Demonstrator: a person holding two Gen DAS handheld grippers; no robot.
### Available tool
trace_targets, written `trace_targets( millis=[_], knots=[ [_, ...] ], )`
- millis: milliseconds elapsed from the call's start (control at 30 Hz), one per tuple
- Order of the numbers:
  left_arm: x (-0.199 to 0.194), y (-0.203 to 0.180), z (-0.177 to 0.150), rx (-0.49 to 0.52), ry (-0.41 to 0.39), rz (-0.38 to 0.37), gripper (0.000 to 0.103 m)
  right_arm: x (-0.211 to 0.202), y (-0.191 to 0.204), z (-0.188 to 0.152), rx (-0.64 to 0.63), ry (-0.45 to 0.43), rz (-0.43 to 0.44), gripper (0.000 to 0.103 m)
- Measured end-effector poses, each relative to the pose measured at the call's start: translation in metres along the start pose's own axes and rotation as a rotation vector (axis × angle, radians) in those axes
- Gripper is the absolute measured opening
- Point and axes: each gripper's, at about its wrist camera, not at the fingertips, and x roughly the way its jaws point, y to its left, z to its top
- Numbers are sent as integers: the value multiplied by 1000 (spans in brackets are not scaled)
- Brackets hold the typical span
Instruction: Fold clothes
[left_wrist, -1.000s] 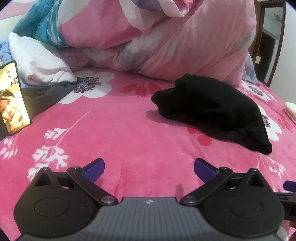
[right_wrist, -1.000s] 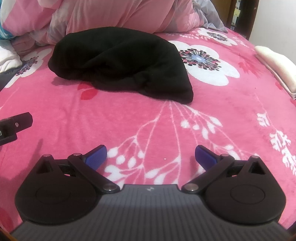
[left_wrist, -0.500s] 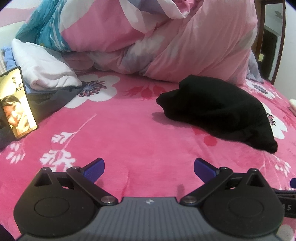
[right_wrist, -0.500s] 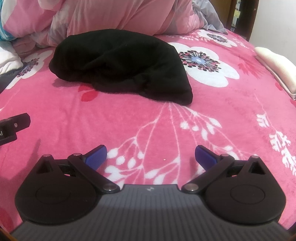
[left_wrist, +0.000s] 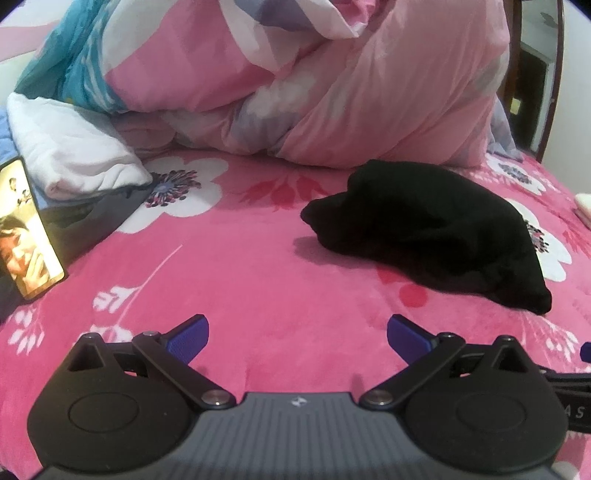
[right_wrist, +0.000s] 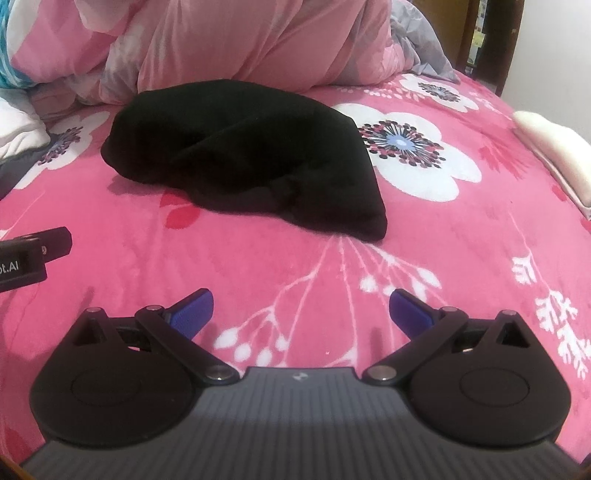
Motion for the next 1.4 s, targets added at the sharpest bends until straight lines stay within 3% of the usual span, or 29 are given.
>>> trace_targets(
  millis=[400, 967, 1200, 1400],
  knots=[
    [10, -12, 8, 16, 24, 10, 103, 8, -12, 14, -3, -10, -4, 102],
    [17, -29, 23, 61, -20, 20, 103, 20, -29, 27, -8, -16, 16, 102],
    [20, -32, 30, 91, -55, 23, 103, 16, -43, 40, 10, -80, 29, 102],
    [32, -34, 46, 110, -101, -34, 103, 18, -51, 68, -19, -167, 55, 102]
  ],
)
